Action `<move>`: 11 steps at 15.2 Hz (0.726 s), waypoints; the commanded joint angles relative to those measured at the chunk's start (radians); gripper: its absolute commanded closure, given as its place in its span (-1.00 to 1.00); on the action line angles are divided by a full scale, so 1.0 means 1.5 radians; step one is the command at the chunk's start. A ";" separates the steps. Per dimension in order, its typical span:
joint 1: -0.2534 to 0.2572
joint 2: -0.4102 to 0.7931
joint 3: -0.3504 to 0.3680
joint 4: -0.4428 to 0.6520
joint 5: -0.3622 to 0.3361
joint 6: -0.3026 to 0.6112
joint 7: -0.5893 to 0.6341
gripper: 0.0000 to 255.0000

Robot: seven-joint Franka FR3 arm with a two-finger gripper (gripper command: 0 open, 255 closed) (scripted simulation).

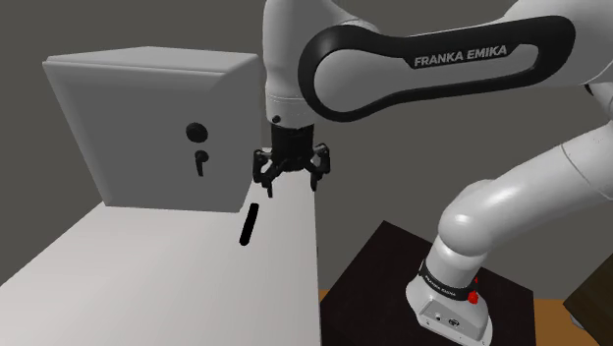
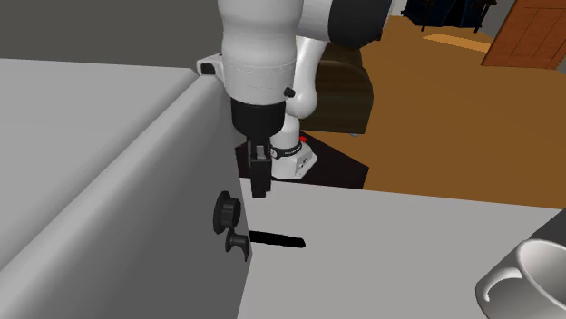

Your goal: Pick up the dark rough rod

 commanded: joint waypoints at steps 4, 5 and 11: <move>-0.090 0.129 0.136 0.104 -0.029 0.035 0.213 -1.00; -0.111 0.161 0.168 0.126 -0.045 0.041 0.259 -1.00; -0.131 0.200 0.209 0.107 -0.066 0.092 0.305 -1.00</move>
